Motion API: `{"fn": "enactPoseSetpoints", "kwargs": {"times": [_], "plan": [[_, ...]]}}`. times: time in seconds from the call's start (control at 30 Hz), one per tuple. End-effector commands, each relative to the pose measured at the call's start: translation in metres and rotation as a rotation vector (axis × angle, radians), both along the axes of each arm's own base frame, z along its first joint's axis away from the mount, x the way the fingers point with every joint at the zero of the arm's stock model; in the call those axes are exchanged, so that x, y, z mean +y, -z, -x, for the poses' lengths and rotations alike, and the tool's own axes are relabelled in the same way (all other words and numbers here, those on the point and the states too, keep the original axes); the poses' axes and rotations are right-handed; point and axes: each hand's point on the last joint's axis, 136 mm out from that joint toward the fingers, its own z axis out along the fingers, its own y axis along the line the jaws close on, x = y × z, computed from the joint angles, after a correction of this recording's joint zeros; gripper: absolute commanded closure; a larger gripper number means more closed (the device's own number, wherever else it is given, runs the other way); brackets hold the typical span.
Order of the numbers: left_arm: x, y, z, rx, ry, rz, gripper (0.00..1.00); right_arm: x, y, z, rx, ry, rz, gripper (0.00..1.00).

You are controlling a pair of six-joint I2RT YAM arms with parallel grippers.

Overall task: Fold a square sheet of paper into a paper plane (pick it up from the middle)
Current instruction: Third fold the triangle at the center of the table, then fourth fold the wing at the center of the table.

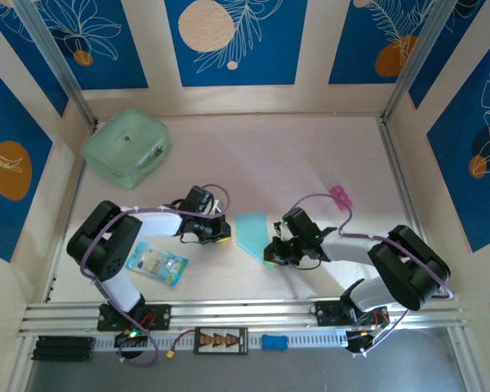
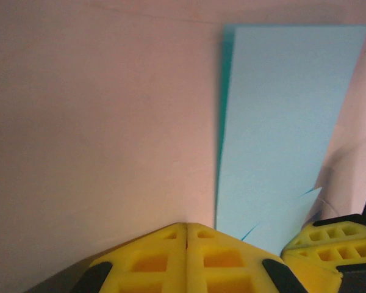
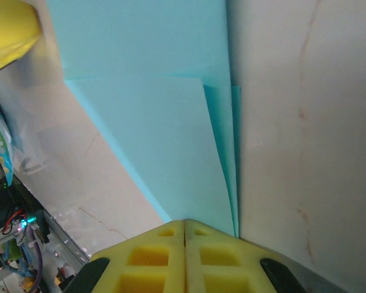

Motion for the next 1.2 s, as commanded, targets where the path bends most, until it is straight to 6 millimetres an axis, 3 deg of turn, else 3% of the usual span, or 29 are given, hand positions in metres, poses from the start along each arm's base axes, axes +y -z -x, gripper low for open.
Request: {"fn": "enactPoseSetpoints", "kwargs": {"times": [0.0, 0.17, 0.4, 0.77, 1.0, 1.07, 1.17], "plan": [[0.014, -0.004, 0.001, -0.023, -0.011, -0.040, 0.89, -0.004, -0.012, -0.002, -0.019, -0.005, 0.023, 0.88], [0.013, -0.018, -0.002, -0.081, -0.001, -0.017, 0.79, -0.016, -0.030, -0.015, -0.119, 0.060, 0.062, 0.73], [0.010, -0.033, -0.008, -0.174, 0.006, 0.028, 0.64, -0.050, -0.033, -0.028, -0.184, 0.225, 0.193, 0.56], [0.012, -0.039, -0.019, -0.292, -0.009, 0.034, 0.60, -0.056, -0.038, -0.042, -0.254, 0.305, 0.188, 0.56], [0.000, -0.037, -0.014, -0.229, 0.012, 0.108, 0.57, -0.037, -0.041, -0.038, -0.252, 0.267, 0.065, 0.56], [-0.003, -0.036, -0.013, -0.221, -0.011, 0.149, 0.49, -0.033, -0.039, -0.036, -0.231, 0.254, 0.055, 0.56], [-0.006, -0.033, -0.012, -0.197, -0.019, 0.172, 0.46, -0.030, -0.035, -0.035, -0.210, 0.241, 0.051, 0.56]]}}
